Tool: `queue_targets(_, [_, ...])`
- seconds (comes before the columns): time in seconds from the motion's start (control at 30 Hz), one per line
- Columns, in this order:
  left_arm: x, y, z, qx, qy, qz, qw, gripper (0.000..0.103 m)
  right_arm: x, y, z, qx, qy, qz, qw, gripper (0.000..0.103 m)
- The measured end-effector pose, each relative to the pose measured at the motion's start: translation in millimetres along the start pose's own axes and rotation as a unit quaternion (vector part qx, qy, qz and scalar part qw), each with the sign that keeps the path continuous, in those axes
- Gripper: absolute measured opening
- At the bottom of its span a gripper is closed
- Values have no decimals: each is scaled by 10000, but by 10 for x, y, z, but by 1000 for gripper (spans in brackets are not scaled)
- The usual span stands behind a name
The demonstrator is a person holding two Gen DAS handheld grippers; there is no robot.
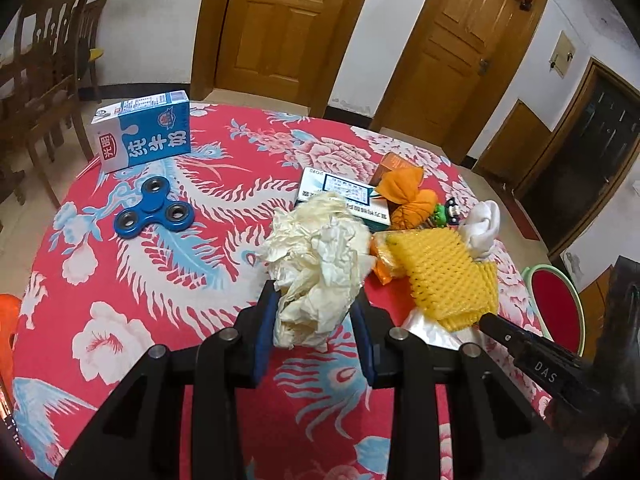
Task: Collect trash
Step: 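Carry the tissue and yellow foam net in both tools over the trash bin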
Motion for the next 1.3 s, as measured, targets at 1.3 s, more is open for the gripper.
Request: queue_targets(1.3, [877,-462,-71,209,642,-610,9958,35,547,-1251,30,1525,539,23,9868,9])
Point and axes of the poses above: each gripper's, at about its wrist camera, not at the fingertips, and y roughly the way its jaws point, x to its right, z to its top, the point moved 9 cm from there along y, roughly the way its jaws point
